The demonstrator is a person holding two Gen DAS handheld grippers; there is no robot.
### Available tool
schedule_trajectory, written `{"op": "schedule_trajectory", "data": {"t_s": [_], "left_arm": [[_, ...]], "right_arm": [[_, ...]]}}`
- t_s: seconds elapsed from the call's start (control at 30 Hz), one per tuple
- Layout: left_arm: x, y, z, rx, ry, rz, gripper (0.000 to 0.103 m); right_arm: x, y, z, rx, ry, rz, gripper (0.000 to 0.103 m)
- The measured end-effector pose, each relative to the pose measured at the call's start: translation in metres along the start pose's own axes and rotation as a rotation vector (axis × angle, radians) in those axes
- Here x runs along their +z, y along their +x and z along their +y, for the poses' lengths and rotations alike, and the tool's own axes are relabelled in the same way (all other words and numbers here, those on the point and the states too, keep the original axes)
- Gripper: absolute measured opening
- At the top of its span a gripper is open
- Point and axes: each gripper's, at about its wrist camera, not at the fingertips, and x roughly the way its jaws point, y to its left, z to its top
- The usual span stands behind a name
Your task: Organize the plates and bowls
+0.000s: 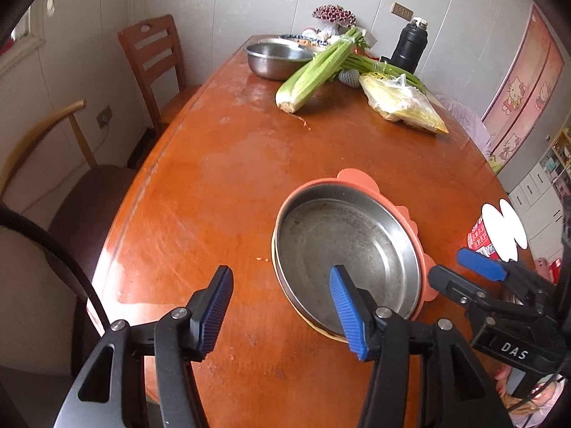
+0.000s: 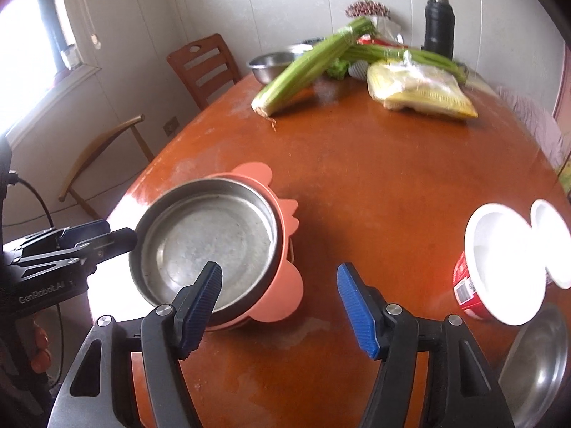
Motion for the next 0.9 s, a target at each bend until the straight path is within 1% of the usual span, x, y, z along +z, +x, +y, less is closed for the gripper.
{"op": "schedule_trajectory", "data": {"t_s": [0.13,0.2,0.3,0.47,0.57,0.73,0.9], "left_arm": [[0.001,0.016,0.004,-0.021,-0.041,0.042,0.058],[0.002,0.023,0.003,-0.014,-0.049,0.060,0.058],[0.003,0.034,-0.001,-0.010,-0.045,0.090,0.058],[0.005,0.049,-0.017,-0.018,-0.009,0.128,0.058],[0.005,0.053,-0.025,-0.003,0.008,0.129,0.061],[0.008,0.056,-0.031,-0.001,0.016,0.132,0.062],[0.014,0.061,-0.045,-0.005,0.043,0.138,0.062]], "right_arm": [[-0.001,0.017,-0.003,0.020,0.022,0.046,0.069],[-0.002,0.021,-0.003,0.026,0.022,0.061,0.069],[-0.004,0.027,0.001,0.041,0.007,0.079,0.069],[-0.005,0.033,0.002,0.063,-0.015,0.101,0.069],[-0.004,0.033,0.000,0.077,-0.019,0.100,0.069],[-0.002,0.037,-0.004,0.082,-0.028,0.107,0.069],[-0.001,0.041,-0.009,0.068,-0.034,0.117,0.069]]}}
